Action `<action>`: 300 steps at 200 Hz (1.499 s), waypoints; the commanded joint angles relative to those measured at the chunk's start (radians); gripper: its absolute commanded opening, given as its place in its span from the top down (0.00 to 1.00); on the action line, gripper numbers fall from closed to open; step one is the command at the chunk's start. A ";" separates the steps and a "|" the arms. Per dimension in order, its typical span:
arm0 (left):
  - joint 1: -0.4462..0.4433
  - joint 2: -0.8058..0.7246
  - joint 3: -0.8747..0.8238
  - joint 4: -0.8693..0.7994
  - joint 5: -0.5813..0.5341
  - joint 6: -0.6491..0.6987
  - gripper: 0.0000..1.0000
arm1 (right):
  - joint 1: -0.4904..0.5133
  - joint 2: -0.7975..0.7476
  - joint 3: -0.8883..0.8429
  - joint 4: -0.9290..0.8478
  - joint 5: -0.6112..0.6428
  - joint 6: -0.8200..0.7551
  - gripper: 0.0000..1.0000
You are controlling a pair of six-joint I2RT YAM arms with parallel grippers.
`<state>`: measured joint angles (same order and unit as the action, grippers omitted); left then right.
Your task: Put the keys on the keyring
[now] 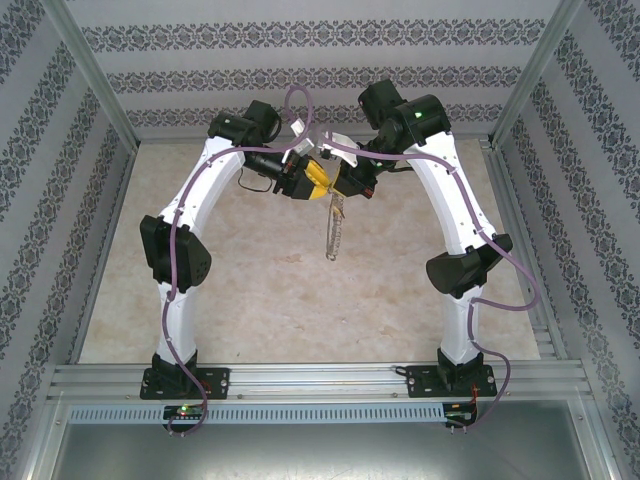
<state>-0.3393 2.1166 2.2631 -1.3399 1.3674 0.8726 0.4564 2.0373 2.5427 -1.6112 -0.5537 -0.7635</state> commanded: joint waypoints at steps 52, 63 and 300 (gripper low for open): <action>-0.041 0.013 0.007 0.046 0.007 -0.028 0.60 | 0.027 0.006 0.025 0.009 -0.028 0.005 1.00; -0.042 -0.001 -0.022 0.097 0.008 -0.058 0.60 | 0.025 0.000 0.008 0.037 -0.027 0.026 1.00; -0.040 -0.046 -0.053 0.184 0.072 -0.101 0.74 | -0.072 -0.183 -0.281 0.389 -0.143 0.246 1.00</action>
<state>-0.3500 2.0457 2.1674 -1.0546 1.3594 0.7105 0.3943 1.8832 2.2612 -1.3155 -0.6540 -0.5289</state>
